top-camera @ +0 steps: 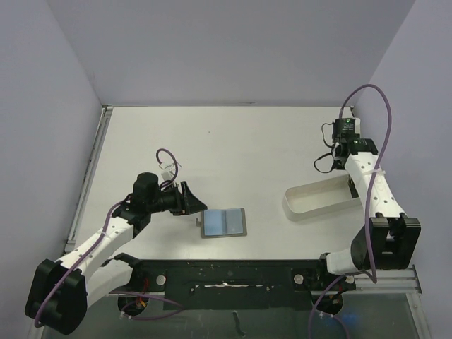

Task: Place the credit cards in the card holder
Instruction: Pick up the credit card from the storage box, then insert the credit card into the card holder.

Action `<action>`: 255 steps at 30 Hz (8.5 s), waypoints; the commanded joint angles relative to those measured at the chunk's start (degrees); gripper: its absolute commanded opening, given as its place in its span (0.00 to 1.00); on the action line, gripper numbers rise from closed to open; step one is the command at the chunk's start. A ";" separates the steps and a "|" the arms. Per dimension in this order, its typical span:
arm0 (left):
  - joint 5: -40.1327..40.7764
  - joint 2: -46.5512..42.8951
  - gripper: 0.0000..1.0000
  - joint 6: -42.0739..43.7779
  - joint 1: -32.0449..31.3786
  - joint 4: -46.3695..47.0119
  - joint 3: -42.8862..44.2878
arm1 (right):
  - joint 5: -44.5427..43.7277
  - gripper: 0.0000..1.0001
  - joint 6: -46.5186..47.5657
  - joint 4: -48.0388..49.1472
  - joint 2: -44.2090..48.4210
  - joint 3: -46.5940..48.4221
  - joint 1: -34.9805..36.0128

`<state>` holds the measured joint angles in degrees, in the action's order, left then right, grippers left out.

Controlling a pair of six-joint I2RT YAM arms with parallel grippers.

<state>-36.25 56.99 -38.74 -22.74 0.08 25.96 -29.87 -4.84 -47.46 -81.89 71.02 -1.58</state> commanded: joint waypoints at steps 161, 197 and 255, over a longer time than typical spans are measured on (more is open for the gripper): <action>27.38 6.82 0.00 -10.30 -12.02 -3.24 -6.09 | 42.91 0.02 -50.81 50.34 -5.44 -35.08 45.24; 27.11 8.32 0.00 -11.72 -13.37 0.12 -7.07 | 43.15 0.21 -50.41 47.90 -9.55 -29.62 48.48; 30.52 -1.28 0.55 -4.33 -13.33 -9.59 5.21 | 33.79 0.49 -25.84 16.40 -0.46 -8.93 42.93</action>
<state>-6.74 58.74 -45.84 -35.97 -8.40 25.67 6.55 -37.52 -26.17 -86.87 58.19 45.76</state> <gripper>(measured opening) 0.526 0.484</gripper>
